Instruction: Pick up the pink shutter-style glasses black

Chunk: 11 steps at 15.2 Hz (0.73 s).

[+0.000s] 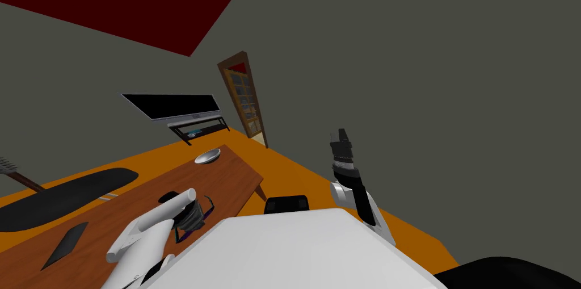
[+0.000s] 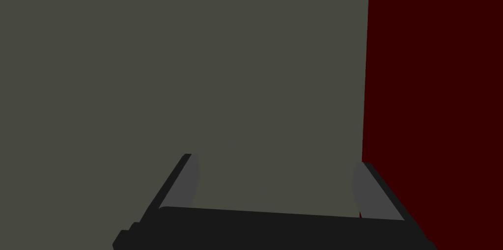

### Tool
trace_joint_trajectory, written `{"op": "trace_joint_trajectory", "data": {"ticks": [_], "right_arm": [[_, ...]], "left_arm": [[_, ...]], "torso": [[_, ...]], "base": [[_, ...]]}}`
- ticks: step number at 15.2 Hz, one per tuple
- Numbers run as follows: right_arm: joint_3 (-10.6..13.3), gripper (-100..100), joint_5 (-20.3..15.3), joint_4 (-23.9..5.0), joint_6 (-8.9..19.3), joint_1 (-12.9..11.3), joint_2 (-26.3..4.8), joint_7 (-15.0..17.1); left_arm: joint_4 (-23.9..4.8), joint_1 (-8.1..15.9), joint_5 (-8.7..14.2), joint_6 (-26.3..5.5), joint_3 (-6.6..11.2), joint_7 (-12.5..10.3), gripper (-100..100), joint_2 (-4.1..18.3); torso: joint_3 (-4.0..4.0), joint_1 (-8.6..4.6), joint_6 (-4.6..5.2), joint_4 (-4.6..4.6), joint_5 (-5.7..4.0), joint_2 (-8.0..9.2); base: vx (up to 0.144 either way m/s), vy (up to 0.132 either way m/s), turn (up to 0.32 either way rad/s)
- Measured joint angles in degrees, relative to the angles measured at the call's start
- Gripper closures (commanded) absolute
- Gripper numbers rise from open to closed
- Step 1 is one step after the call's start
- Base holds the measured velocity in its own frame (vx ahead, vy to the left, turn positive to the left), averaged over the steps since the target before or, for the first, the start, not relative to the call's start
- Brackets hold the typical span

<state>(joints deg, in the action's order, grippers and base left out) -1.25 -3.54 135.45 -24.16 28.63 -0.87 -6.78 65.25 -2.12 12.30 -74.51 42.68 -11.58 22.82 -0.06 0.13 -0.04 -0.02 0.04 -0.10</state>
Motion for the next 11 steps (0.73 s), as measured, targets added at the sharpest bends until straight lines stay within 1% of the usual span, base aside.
{"op": "trace_joint_trajectory", "data": {"ticks": [4,5,10,11], "right_arm": [[0.0,0,0.0,0.0,0.0,0.0,0.0,0.0],[0.0,0,0.0,0.0,0.0,0.0,0.0,0.0],[0.0,0,0.0,0.0,0.0,0.0,0.0,0.0],[0.0,0,0.0,0.0,0.0,0.0,0.0,0.0]], "left_arm": [[-2.1,0.1,-0.2,3.0,-0.98,-0.1,-100,-0.8],[-2.3,0.1,-0.3,3.3,-1.06,-0.2,100,-0.8],[-2.3,0.1,-0.2,3.2,-0.99,-0.3,100,-0.9],[-1.4,-0.2,-0.1,2.6,-0.73,-0.2,100,-0.8]], "torso": [[-0.03,0.07,0.01,-0.01,0.01,-0.06],[-0.03,0.04,0.01,-0.01,0.0,-0.04],[-0.05,0.12,0.09,-0.03,0.04,-0.07],[-0.04,0.08,0.1,-0.01,0.0,-0.06]], "base": [[0.016,0.029,0.025],[0.004,0.007,-0.002],[-0.002,-0.005,-0.008],[-0.017,-0.034,-0.069]]}}
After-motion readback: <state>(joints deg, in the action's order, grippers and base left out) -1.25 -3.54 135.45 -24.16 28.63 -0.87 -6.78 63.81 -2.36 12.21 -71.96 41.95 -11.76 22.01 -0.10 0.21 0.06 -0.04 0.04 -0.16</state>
